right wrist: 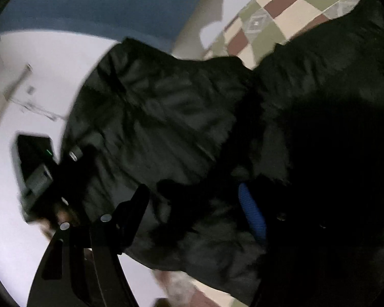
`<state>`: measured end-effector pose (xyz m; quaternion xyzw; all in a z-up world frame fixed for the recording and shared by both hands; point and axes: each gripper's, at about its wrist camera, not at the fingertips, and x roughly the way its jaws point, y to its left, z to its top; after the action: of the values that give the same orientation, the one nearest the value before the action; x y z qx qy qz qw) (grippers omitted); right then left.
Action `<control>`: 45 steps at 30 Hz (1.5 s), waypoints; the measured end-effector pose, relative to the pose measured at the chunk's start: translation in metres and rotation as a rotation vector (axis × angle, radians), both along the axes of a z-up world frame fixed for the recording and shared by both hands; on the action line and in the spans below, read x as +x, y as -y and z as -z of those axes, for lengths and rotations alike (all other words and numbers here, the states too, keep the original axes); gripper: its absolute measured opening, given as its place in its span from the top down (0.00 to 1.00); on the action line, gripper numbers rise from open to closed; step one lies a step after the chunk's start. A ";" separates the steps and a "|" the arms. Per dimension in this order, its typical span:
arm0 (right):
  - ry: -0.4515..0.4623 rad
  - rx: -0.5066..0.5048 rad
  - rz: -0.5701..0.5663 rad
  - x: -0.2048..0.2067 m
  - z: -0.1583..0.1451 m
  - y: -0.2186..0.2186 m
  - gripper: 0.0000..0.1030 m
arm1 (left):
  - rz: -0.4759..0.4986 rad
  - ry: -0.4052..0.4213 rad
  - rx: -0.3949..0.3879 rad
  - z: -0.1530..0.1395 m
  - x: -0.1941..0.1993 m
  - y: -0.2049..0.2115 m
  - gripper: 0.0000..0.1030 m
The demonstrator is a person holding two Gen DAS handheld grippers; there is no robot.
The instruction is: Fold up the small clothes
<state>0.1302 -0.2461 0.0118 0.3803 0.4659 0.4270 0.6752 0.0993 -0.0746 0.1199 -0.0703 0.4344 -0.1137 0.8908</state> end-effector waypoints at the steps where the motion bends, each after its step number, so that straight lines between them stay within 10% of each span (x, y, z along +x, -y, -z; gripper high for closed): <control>1: 0.005 0.012 -0.003 0.004 -0.001 -0.003 0.31 | 0.001 0.001 0.005 0.000 -0.002 0.002 0.83; 9: -0.099 0.080 -0.070 0.048 0.014 -0.046 0.29 | -0.019 0.000 -0.010 0.009 -0.001 0.014 0.83; 16: -0.010 -0.011 0.058 0.048 -0.028 0.024 0.29 | -0.010 0.005 -0.032 0.018 0.007 0.032 0.83; 33: 0.012 -0.141 -0.027 0.045 -0.084 0.021 0.29 | 0.059 0.056 0.149 0.035 0.004 0.115 0.83; 40: 0.105 -0.156 -0.070 0.056 -0.108 -0.007 0.73 | 0.020 0.154 0.260 0.025 -0.003 0.124 0.68; 45: 0.212 -0.123 -0.123 0.059 -0.123 -0.005 0.83 | 0.019 0.217 0.055 -0.005 -0.030 0.097 0.50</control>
<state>0.1897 -0.2413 0.1348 0.2619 0.4397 0.4759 0.7153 0.0691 -0.1718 0.1254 -0.0292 0.3390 -0.1172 0.9330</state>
